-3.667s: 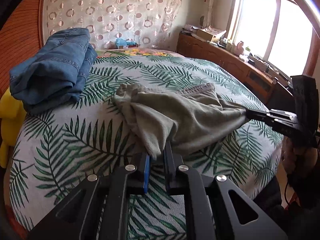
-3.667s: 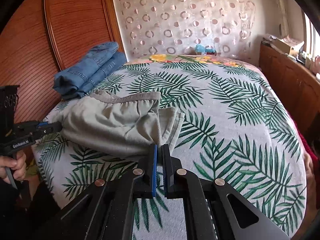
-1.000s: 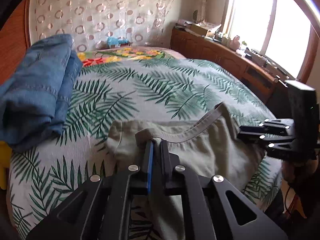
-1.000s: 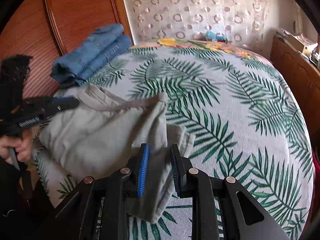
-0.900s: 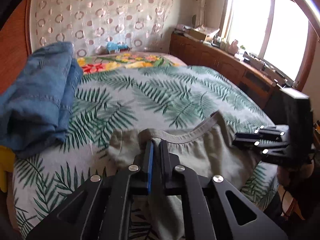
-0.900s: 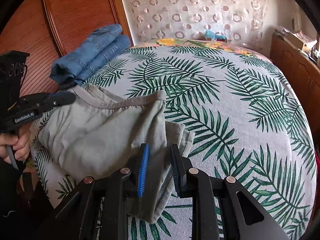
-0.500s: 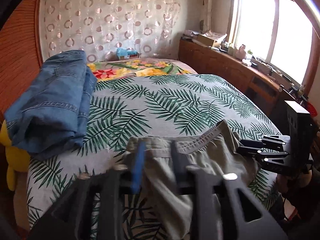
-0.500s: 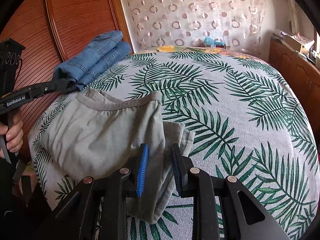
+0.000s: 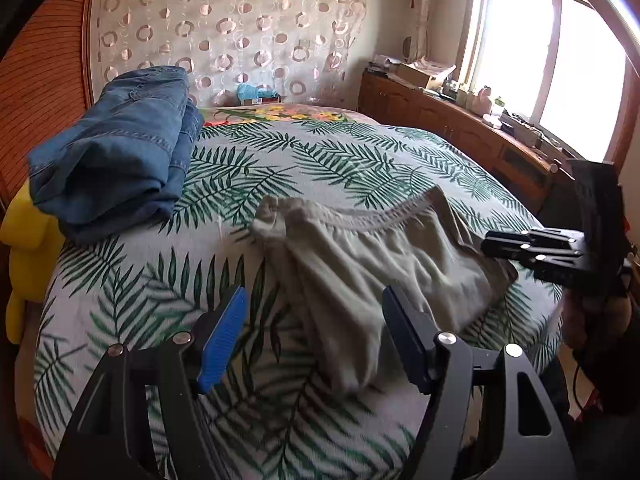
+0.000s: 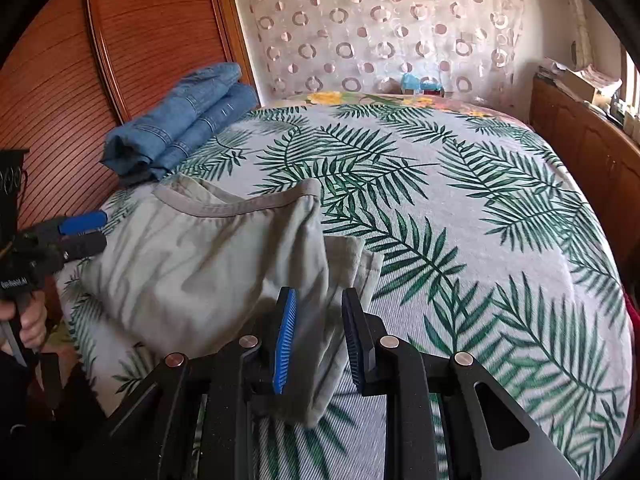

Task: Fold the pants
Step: 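Open the left tool and lift both tools off the pants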

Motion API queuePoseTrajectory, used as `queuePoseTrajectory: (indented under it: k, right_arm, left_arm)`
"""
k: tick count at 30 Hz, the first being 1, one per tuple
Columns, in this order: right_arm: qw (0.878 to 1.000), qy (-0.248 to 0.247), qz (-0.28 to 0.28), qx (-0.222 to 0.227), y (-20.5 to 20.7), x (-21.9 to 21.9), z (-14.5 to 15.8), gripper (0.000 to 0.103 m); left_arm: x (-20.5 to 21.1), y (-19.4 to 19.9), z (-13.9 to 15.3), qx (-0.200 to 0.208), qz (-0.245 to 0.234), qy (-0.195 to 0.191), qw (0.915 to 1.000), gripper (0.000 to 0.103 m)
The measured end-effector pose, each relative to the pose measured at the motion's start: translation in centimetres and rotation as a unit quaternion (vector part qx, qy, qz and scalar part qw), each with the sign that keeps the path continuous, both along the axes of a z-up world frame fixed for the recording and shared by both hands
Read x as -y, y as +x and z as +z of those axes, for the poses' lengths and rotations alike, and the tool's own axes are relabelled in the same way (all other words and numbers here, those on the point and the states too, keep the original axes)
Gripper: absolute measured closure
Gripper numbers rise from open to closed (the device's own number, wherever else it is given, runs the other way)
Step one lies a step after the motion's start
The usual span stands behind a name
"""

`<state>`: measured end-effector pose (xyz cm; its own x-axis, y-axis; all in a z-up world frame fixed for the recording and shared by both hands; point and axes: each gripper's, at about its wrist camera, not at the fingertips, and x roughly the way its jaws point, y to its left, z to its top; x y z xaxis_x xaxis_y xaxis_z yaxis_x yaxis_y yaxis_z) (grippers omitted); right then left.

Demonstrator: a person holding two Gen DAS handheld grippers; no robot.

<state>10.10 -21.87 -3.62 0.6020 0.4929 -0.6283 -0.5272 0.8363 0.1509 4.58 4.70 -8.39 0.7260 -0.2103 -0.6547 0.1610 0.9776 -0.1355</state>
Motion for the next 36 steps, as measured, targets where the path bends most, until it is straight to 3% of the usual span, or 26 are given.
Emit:
queuePoseTrajectory:
  k: [2,8,20,22,24,33,36]
  right_arm:
    - [1.000,0.003,0.008,0.002,-1.2,0.4,0.3,0.079]
    - [1.000,0.004,0.017,-0.004,-3.7,1.8,0.4,0.079]
    - [1.000,-0.011,0.019,-0.019,-3.5,1.6,-0.7,0.079]
    - [1.000,-0.019,0.017,-0.009,-3.7,1.7,-0.6,0.098]
    - [1.000,-0.027,0.009,0.005,-4.0,2.1,-0.2,0.100]
    - [1.000,-0.014,0.010,0.007,-4.7,2.8,0.7,0.100]
    - [1.000,-0.010,0.010,0.016,-5.0,2.7,1.5,0.099]
  left_arm:
    - [0.0,-0.5,-0.1,-0.001,-0.002,0.000,1.0000,0.033]
    - [-0.3,-1.5,-0.9,-0.014,-0.001,-0.006,0.9999,0.056]
    - [0.0,-1.4,-1.9,-0.026,0.005,0.009,0.9996,0.058]
    - [0.0,-1.3,-2.2,-0.029,0.007,0.012,0.9995,0.058]
    - [-0.1,-1.2,-2.4,-0.033,0.006,0.011,0.9994,0.058]
    - [-0.1,-1.2,-1.6,-0.025,0.010,0.004,0.9996,0.057]
    - [-0.1,-1.2,-0.9,-0.014,0.009,0.006,0.9998,0.049]
